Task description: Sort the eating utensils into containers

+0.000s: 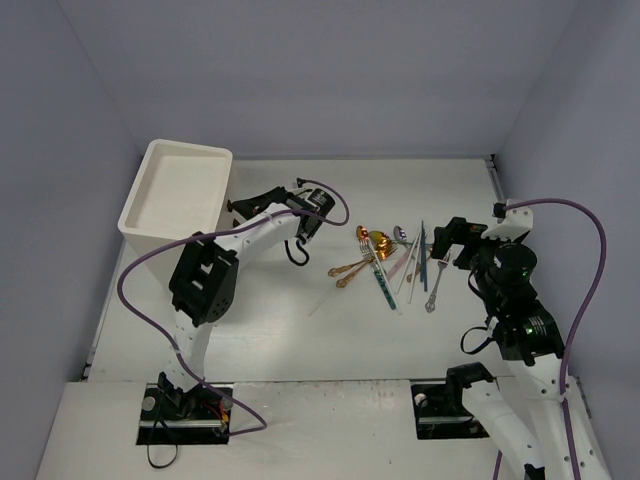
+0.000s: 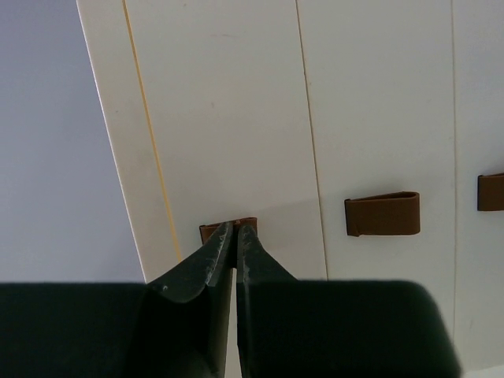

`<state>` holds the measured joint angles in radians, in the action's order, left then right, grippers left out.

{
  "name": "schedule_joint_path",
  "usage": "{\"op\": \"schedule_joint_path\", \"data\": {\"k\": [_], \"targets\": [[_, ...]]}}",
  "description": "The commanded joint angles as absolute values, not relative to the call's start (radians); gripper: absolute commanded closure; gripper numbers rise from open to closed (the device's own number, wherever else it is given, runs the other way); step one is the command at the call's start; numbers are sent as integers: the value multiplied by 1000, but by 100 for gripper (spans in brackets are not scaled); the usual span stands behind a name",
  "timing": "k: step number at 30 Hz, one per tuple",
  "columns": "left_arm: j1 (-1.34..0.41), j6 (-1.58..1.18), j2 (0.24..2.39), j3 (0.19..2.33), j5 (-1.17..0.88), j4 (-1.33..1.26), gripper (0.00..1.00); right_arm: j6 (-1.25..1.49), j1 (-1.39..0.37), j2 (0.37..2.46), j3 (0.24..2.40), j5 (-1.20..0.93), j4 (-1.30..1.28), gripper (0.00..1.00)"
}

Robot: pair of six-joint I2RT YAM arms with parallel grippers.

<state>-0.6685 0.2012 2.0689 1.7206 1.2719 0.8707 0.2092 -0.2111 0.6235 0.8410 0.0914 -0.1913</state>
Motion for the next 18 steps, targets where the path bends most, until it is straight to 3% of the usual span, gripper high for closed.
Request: {"op": "schedule_joint_path", "data": {"k": [1, 18], "targets": [[-694, 206, 2031, 1736, 1303, 881, 100, 216, -216, 630, 842, 121, -135, 0], [-908, 198, 2071, 1915, 1211, 883, 100, 222, -216, 619, 833, 118, -138, 0]]}}
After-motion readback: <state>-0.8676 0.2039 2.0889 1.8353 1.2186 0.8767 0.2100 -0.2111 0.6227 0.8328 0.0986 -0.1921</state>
